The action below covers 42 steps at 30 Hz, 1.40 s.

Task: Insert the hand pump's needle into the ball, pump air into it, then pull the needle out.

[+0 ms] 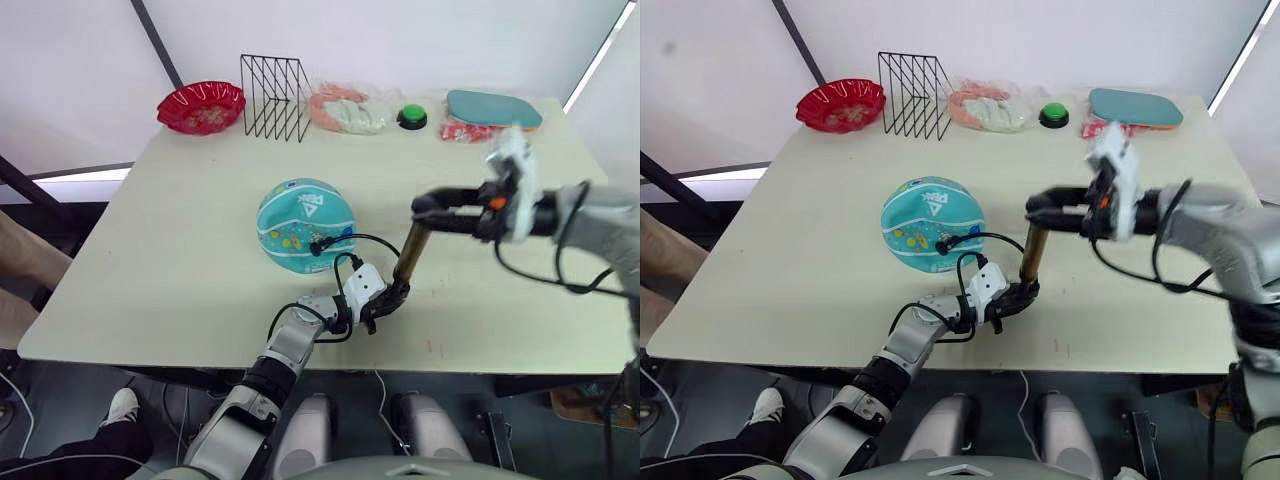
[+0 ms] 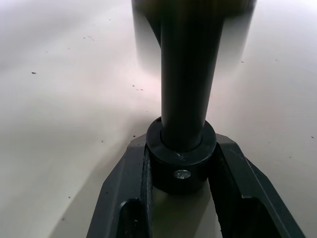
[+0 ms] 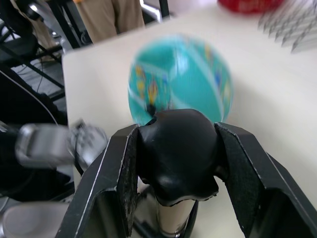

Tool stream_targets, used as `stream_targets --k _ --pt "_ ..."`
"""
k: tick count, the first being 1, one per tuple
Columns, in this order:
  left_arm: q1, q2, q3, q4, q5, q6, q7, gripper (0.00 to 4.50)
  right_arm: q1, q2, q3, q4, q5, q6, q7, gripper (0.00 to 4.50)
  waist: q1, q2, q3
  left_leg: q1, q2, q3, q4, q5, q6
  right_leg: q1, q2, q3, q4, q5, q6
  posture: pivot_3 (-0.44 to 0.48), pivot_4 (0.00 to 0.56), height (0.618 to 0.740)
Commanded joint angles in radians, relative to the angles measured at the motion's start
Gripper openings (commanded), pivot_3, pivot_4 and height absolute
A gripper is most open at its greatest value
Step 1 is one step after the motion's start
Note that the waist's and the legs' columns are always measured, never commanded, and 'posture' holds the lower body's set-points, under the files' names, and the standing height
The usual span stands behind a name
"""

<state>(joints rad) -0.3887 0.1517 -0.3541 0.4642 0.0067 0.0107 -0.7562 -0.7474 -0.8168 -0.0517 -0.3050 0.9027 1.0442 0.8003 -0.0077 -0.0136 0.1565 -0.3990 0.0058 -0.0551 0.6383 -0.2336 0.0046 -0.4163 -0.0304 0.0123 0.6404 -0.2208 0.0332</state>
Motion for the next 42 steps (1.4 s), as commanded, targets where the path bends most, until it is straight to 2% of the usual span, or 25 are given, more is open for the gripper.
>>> stream_targets --k 1,5,8,14,17,21,23,26,31,37,40,42 --pt "0.026 0.027 0.014 0.081 0.016 0.028 0.004 1.04 -0.123 -0.054 -0.141 0.003 0.088 0.065 -0.033 1.85 0.0 0.001 0.003 0.0 0.0 0.001 0.0 0.0 0.0 0.0 -0.001 0.0 0.0 0.0 0.0 0.0 0.15 0.74" --pt "0.02 0.027 0.012 0.092 0.016 0.017 -0.001 1.04 -0.197 -0.067 -0.16 0.044 0.124 0.124 -0.07 1.85 -0.002 -0.001 0.004 0.0 0.0 0.002 0.0 0.0 0.0 0.0 -0.001 0.0 0.0 0.0 0.001 0.0 0.15 0.74" --pt "0.018 0.025 0.011 0.096 0.016 0.013 -0.001 1.04 -0.185 -0.064 -0.145 0.04 0.111 0.126 -0.074 1.85 -0.002 -0.001 0.005 0.001 0.0 0.002 0.001 0.0 0.0 0.0 -0.001 0.0 0.0 0.0 0.001 0.0 0.15 0.74" --pt "0.02 0.018 0.009 0.09 0.014 0.019 0.004 1.04 -0.022 -0.015 -0.038 -0.012 0.048 0.07 -0.054 1.85 -0.004 -0.003 0.003 0.002 0.0 0.003 0.001 0.0 0.0 0.001 -0.001 0.001 0.0 0.0 0.001 0.0 0.15 0.74" --pt "0.021 0.017 0.009 0.086 0.014 0.021 0.005 1.04 0.076 0.029 0.054 -0.006 -0.021 0.018 -0.041 1.85 -0.006 -0.006 -0.002 0.005 0.001 0.003 0.001 0.0 0.0 0.004 0.0 0.001 0.0 0.0 0.001 0.0 0.15 0.74" --pt "0.02 0.014 0.014 0.088 0.015 0.02 0.01 1.04 0.218 0.07 0.242 0.071 -0.259 -0.21 0.007 1.85 -0.007 -0.008 -0.008 0.01 0.002 0.003 0.001 0.0 0.0 0.007 0.001 0.001 0.001 -0.003 -0.003 0.0 0.15 0.74" --pt "0.021 0.011 0.015 0.085 0.016 0.022 0.017 1.04 0.269 0.116 0.279 0.125 -0.307 -0.282 0.021 1.85 -0.009 -0.009 -0.011 0.016 0.003 0.004 0.0 0.0 0.0 0.012 0.001 0.001 0.0 -0.003 -0.003 0.0 0.15 0.74" --pt "0.025 0.011 0.02 0.072 0.015 0.031 0.024 1.04 0.351 0.198 0.399 0.256 -0.427 -0.401 0.04 1.85 -0.013 -0.014 -0.019 0.019 0.003 0.005 -0.001 0.0 0.0 0.014 0.002 0.002 0.0 -0.004 -0.003 0.0 0.15 0.74" --pt "0.038 0.016 0.024 0.052 0.015 0.042 0.021 1.04 0.326 0.23 0.304 0.226 -0.398 -0.391 0.046 1.85 -0.026 -0.011 -0.021 0.024 0.005 0.003 -0.001 0.0 0.0 0.019 0.003 0.002 0.0 -0.004 -0.003 0.0 0.15 0.74" --pt "0.038 0.021 0.032 0.06 0.018 0.038 0.019 1.04 0.224 0.153 0.15 0.112 -0.285 -0.29 0.074 1.85 -0.024 -0.008 -0.018 0.019 0.004 0.002 -0.001 0.0 0.0 0.016 0.002 0.001 0.0 -0.004 -0.004 0.0 0.15 0.74" --pt "0.035 0.021 0.032 0.07 0.02 0.034 0.014 1.04 0.133 0.072 0.021 0.053 -0.168 -0.183 0.091 1.85 -0.015 -0.004 -0.007 0.014 0.002 0.003 -0.001 0.0 0.0 0.011 0.0 0.002 0.0 -0.003 -0.003 0.0 0.15 0.74" --pt "0.033 0.021 0.031 0.074 0.021 0.033 0.012 1.04 0.11 0.041 -0.016 0.033 -0.125 -0.147 0.097 1.85 -0.006 -0.002 -0.005 0.008 0.001 0.004 0.0 0.0 0.0 0.005 0.0 0.002 0.0 -0.002 0.0 0.0 0.15 0.74"
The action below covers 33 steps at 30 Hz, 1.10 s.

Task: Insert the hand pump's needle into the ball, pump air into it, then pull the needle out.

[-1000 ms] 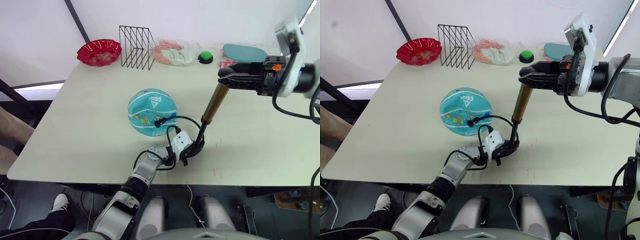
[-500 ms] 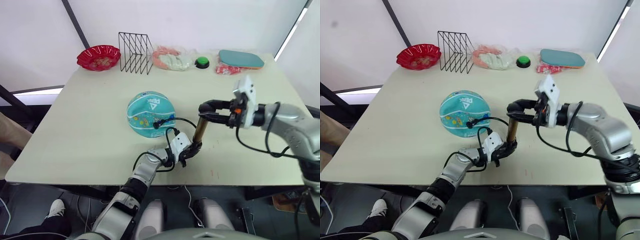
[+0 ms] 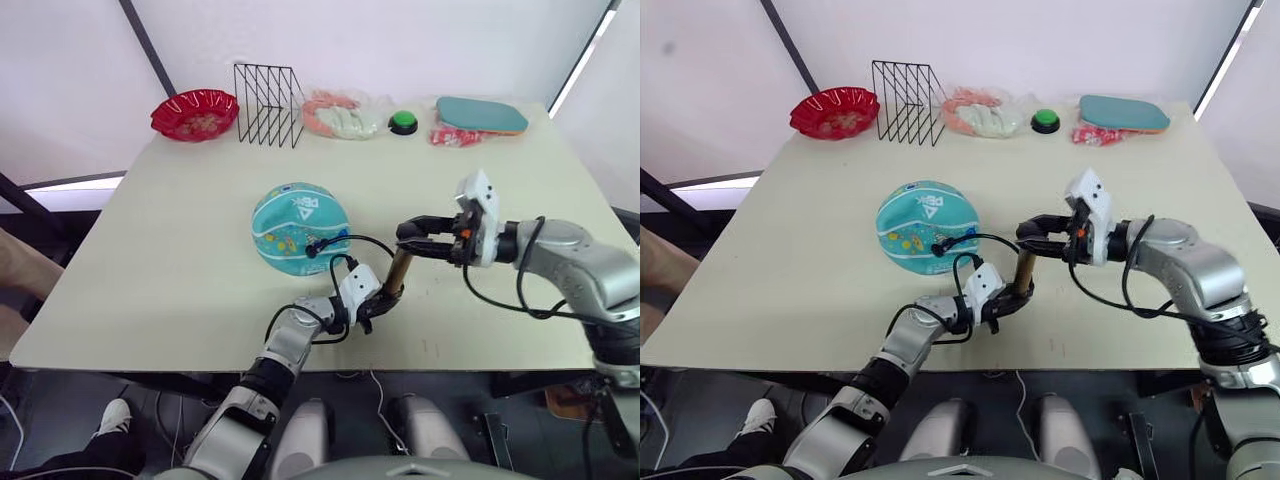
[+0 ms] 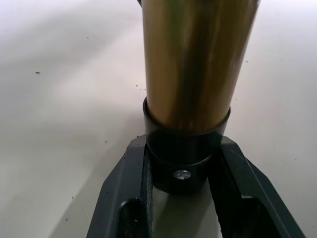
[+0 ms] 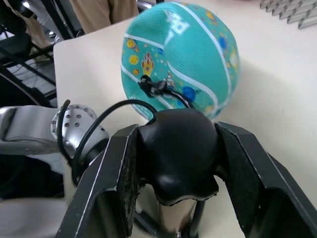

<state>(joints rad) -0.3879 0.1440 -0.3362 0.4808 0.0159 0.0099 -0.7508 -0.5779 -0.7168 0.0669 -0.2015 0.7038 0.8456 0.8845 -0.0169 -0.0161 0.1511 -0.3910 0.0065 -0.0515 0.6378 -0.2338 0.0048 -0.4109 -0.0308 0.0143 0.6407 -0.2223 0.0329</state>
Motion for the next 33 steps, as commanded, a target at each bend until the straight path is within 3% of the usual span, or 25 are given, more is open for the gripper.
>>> stream_targets --k 1,7,11,18,28,33 --pt "0.032 0.028 0.013 0.06 0.012 0.032 0.007 1.04 -0.074 -0.071 -0.159 -0.077 0.105 0.076 0.007 1.85 0.004 0.0 0.0 -0.004 0.0 -0.001 0.0 0.0 0.0 -0.003 0.0 0.0 0.0 0.001 0.002 0.0 0.15 0.74" --pt "0.03 0.032 0.011 0.067 0.01 0.031 0.004 1.04 -0.214 -0.107 -0.286 -0.065 0.246 0.193 -0.062 1.85 0.006 0.0 0.003 -0.007 -0.001 -0.002 0.0 0.0 0.001 -0.005 0.0 -0.001 -0.001 0.001 0.002 0.0 0.15 0.74" --pt "0.033 0.034 0.009 0.064 0.01 0.032 0.004 1.04 -0.246 -0.12 -0.292 -0.063 0.262 0.224 -0.083 1.85 0.005 0.0 0.008 -0.006 0.0 -0.001 0.001 0.0 0.001 -0.005 0.0 -0.001 -0.001 0.001 0.002 0.0 0.15 0.74" --pt "0.029 0.03 0.008 0.062 0.008 0.04 0.006 1.04 -0.037 -0.052 -0.082 -0.068 0.104 0.103 -0.048 1.85 0.002 -0.005 0.003 -0.003 0.0 0.0 0.001 0.0 0.001 -0.003 0.0 -0.001 0.0 0.001 0.002 0.0 0.15 0.74" --pt "0.036 0.029 0.015 0.042 0.006 0.052 0.011 1.04 0.113 0.082 0.208 0.194 -0.193 -0.17 0.052 1.85 -0.003 -0.009 -0.005 0.01 0.003 0.001 0.0 0.0 0.001 0.007 0.003 0.0 0.0 -0.002 -0.003 0.0 0.15 0.74" --pt "0.043 0.034 0.018 0.023 0.004 0.062 0.011 1.04 0.122 0.119 0.222 0.23 -0.239 -0.209 0.079 1.85 -0.007 -0.01 -0.012 0.011 0.003 0.002 -0.001 0.0 0.0 0.008 0.004 0.001 0.0 -0.002 -0.003 0.0 0.15 0.74"
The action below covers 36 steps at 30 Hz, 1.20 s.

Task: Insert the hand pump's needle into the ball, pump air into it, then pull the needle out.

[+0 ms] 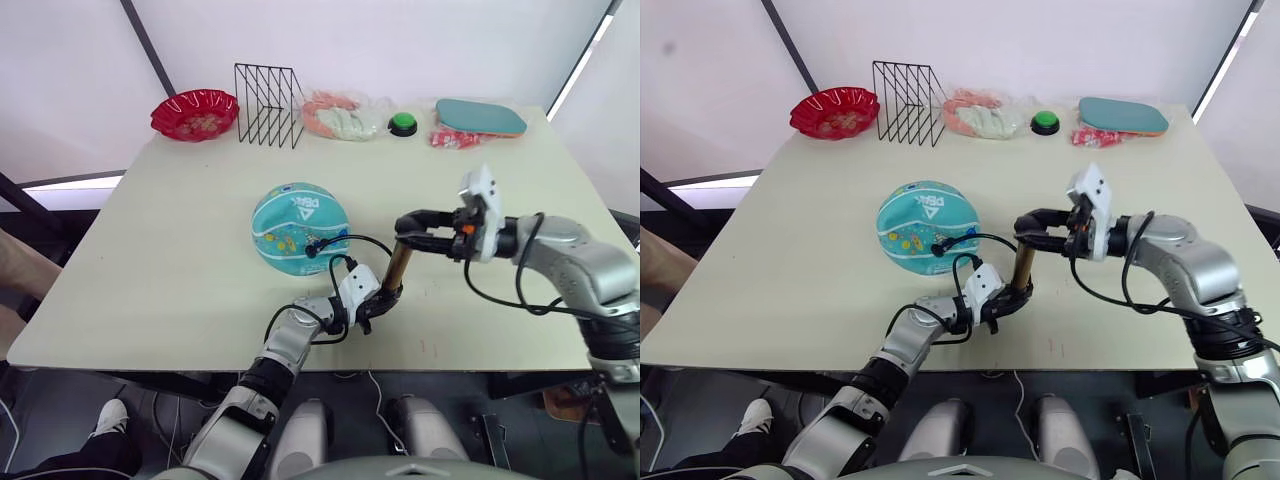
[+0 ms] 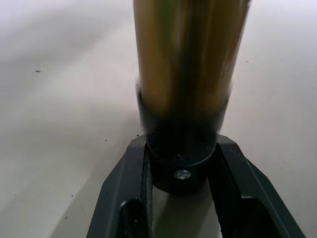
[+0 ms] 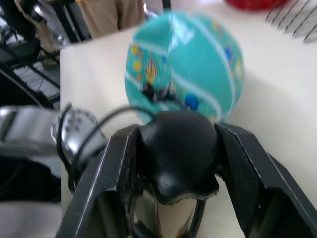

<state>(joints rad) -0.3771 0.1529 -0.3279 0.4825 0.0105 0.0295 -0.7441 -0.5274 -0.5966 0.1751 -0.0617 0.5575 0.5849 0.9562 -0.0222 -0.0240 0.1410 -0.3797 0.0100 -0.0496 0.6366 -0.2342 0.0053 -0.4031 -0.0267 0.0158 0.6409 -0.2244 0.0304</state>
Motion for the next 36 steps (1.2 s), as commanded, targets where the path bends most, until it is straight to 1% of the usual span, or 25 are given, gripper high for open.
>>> stream_targets --k 1,4,8,10,12,13,14,17,21,24,28,32,35,36 --pt "0.034 0.026 0.011 0.019 0.009 0.045 0.005 1.04 0.063 -0.001 0.098 0.08 -0.085 0.057 0.009 1.85 -0.002 -0.002 -0.002 0.0 0.001 0.0 0.0 0.0 0.0 0.0 0.001 0.0 0.0 0.0 0.0 0.0 0.15 0.74" --pt "0.035 0.026 0.011 0.017 0.009 0.047 0.006 1.04 0.036 -0.017 0.044 0.04 -0.052 0.084 0.012 1.85 -0.005 -0.003 -0.003 0.001 0.001 -0.001 0.0 0.0 0.0 0.0 0.001 0.0 0.0 0.0 0.0 0.0 0.15 0.74" --pt "0.034 0.03 0.012 0.024 0.009 0.042 0.003 1.04 -0.034 -0.073 -0.105 -0.088 0.089 0.206 0.004 1.85 -0.008 0.0 0.003 -0.002 0.0 -0.001 0.0 0.0 0.0 -0.001 0.0 0.0 0.0 0.0 0.0 0.0 0.15 0.74" --pt "0.035 0.032 0.013 0.025 0.009 0.042 0.001 1.04 -0.056 -0.104 -0.155 -0.142 0.143 0.268 0.0 1.85 -0.005 0.003 0.006 -0.005 -0.001 -0.001 0.0 0.0 0.0 -0.003 -0.001 0.0 0.0 0.0 0.0 0.0 0.15 0.74" --pt "0.033 0.033 0.014 0.03 0.009 0.042 -0.003 1.04 -0.113 -0.147 -0.25 -0.19 0.236 0.351 -0.019 1.85 0.002 0.008 0.011 -0.008 -0.002 -0.001 0.0 0.0 0.0 -0.005 -0.002 0.0 0.0 0.002 0.003 0.0 0.15 0.74" --pt "0.033 0.035 0.013 0.031 0.008 0.042 -0.004 1.04 -0.14 -0.165 -0.291 -0.204 0.276 0.387 -0.033 1.85 0.005 0.01 0.012 -0.014 -0.003 -0.001 0.001 0.0 0.0 -0.011 -0.003 0.0 0.0 0.003 0.004 0.0 0.15 0.74" --pt "0.033 0.036 0.012 0.031 0.008 0.041 -0.006 1.04 -0.165 -0.182 -0.322 -0.212 0.305 0.415 -0.044 1.85 0.007 0.01 0.013 -0.018 -0.003 -0.001 0.001 0.0 0.0 -0.014 -0.003 0.0 0.0 0.003 0.004 0.0 0.15 0.74" --pt "0.034 0.039 0.011 0.033 0.006 0.039 -0.011 1.04 -0.235 -0.217 -0.39 -0.216 0.39 0.494 -0.079 1.85 0.009 0.008 0.015 -0.018 -0.004 -0.002 0.001 0.0 0.0 -0.014 -0.003 0.0 0.0 0.004 0.002 0.0 0.15 0.74" --pt "0.028 0.039 0.011 0.039 0.005 0.036 -0.015 1.04 -0.333 -0.261 -0.449 -0.186 0.457 0.564 -0.118 1.85 0.008 0.009 0.02 -0.018 -0.003 -0.002 0.001 0.0 0.001 -0.014 -0.003 -0.001 0.0 0.003 0.004 0.0 0.15 0.74" --pt "0.027 0.038 0.01 0.042 0.003 0.035 -0.016 1.04 -0.334 -0.266 -0.438 -0.179 0.452 0.569 -0.133 1.85 0.008 0.008 0.021 -0.018 -0.003 -0.001 0.001 0.0 0.001 -0.014 -0.003 -0.001 0.0 0.003 0.004 0.0 0.15 0.74" --pt "0.025 0.036 0.008 0.044 0.001 0.037 -0.017 1.04 -0.239 -0.224 -0.38 -0.197 0.416 0.534 -0.144 1.85 0.008 0.007 0.021 -0.018 -0.003 -0.001 0.001 0.0 0.001 -0.014 -0.003 -0.001 0.0 0.003 0.004 0.0 0.15 0.74" --pt "0.019 0.036 0.009 0.05 0.003 0.036 -0.015 1.04 -0.084 -0.216 -0.196 -0.212 0.245 0.391 -0.089 1.85 0.004 0.004 0.016 -0.015 -0.003 -0.001 0.001 0.0 0.001 -0.011 -0.002 -0.001 0.0 0.003 0.005 0.0 0.15 0.74" --pt "0.019 0.036 0.008 0.048 0.004 0.037 -0.016 1.04 -0.026 -0.182 -0.116 -0.185 0.181 0.32 -0.076 1.85 0.001 0.0 0.011 -0.007 -0.001 0.0 0.001 0.0 0.001 -0.005 -0.001 0.0 0.0 0.002 0.004 0.0 0.15 0.74" --pt "0.019 0.036 0.009 0.047 0.005 0.037 -0.016 1.04 -0.01 -0.164 -0.085 -0.168 0.157 0.294 -0.073 1.85 0.0 -0.002 0.009 -0.003 -0.001 0.0 0.001 -0.001 0.001 -0.002 -0.001 0.0 0.0 0.0 0.0 0.0 0.15 0.74"
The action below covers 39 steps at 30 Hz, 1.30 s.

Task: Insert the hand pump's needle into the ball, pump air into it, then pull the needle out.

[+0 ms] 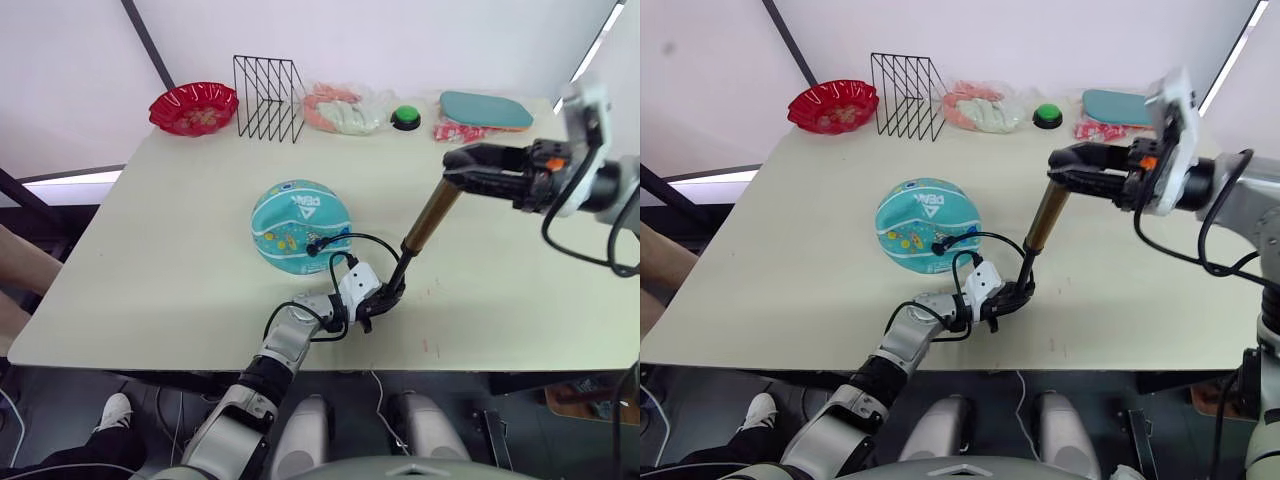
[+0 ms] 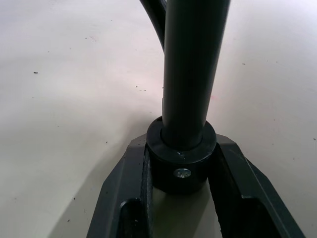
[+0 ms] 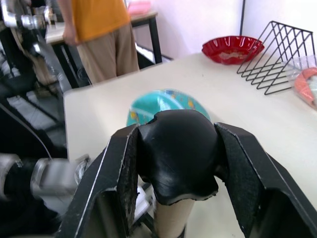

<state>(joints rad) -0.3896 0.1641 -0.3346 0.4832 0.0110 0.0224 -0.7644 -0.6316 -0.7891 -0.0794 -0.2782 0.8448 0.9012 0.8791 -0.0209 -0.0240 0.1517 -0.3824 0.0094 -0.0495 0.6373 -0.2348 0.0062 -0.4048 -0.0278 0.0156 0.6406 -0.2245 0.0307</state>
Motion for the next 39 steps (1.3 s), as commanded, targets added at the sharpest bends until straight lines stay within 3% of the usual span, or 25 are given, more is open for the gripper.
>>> stream_targets --k 1,8,10,15,22,24,29,35,39 --pt "0.031 0.025 0.016 0.046 0.005 0.044 0.004 1.04 0.11 0.045 0.202 0.068 -0.161 -0.053 0.012 1.85 -0.003 -0.003 -0.002 0.003 0.001 0.0 0.0 0.0 0.0 0.002 0.0 0.0 0.0 0.0 -0.001 0.0 0.15 0.74" --pt "0.032 0.022 0.023 0.038 0.008 0.048 0.011 1.04 0.203 0.19 0.405 0.3 -0.376 -0.256 0.053 1.85 -0.015 -0.002 -0.016 0.003 0.001 0.0 0.0 0.0 0.0 0.002 0.0 0.0 0.0 0.0 0.0 0.0 0.15 0.74" --pt "0.035 0.022 0.023 0.032 0.009 0.051 0.011 1.04 0.207 0.206 0.412 0.315 -0.4 -0.285 0.07 1.85 -0.016 -0.001 -0.02 0.004 0.001 -0.001 -0.001 0.0 0.0 0.003 0.001 -0.001 0.0 0.0 0.0 0.0 0.15 0.74" --pt "0.042 0.026 0.027 0.021 0.007 0.056 0.016 1.04 0.146 0.188 0.292 0.223 -0.333 -0.24 0.077 1.85 -0.019 0.0 -0.021 0.006 0.002 -0.001 -0.001 0.0 0.0 0.004 0.001 -0.001 0.0 0.0 -0.001 0.0 0.15 0.74" --pt "0.056 0.032 0.028 0.012 0.006 0.059 0.014 1.04 0.013 0.077 0.046 0.039 -0.11 -0.024 0.052 1.85 -0.013 0.008 -0.003 -0.003 0.0 -0.001 -0.001 0.0 0.0 -0.003 0.0 0.0 0.0 0.001 0.002 0.0 0.15 0.74" --pt "0.056 0.034 0.028 0.014 0.005 0.058 0.012 1.04 -0.028 0.041 -0.005 0.015 -0.06 0.028 0.042 1.85 -0.01 0.01 -0.001 -0.012 -0.002 -0.001 0.0 0.0 0.0 -0.011 -0.002 0.0 0.0 0.003 0.004 0.0 0.15 0.74" --pt "0.053 0.036 0.025 0.023 0.004 0.055 0.006 1.04 -0.188 -0.018 -0.134 0.024 0.087 0.166 -0.013 1.85 -0.006 0.008 0.007 -0.014 -0.003 -0.001 0.0 0.0 0.0 -0.012 -0.003 -0.001 0.0 0.003 0.004 0.0 0.15 0.74" --pt "0.056 0.039 0.023 0.018 0.003 0.055 0.005 1.04 -0.243 -0.065 -0.149 0.045 0.129 0.237 -0.039 1.85 -0.003 0.009 0.012 -0.014 -0.002 -0.002 0.001 0.0 0.0 -0.012 -0.002 -0.002 0.0 0.003 0.004 0.0 0.15 0.74" --pt "0.061 0.042 0.025 0.012 0.001 0.058 0.005 1.04 -0.186 -0.054 -0.088 0.043 0.093 0.218 -0.028 1.85 -0.003 0.009 0.012 -0.014 -0.002 -0.001 0.001 0.0 0.0 -0.012 -0.002 -0.001 0.0 0.003 0.004 0.0 0.15 0.74"
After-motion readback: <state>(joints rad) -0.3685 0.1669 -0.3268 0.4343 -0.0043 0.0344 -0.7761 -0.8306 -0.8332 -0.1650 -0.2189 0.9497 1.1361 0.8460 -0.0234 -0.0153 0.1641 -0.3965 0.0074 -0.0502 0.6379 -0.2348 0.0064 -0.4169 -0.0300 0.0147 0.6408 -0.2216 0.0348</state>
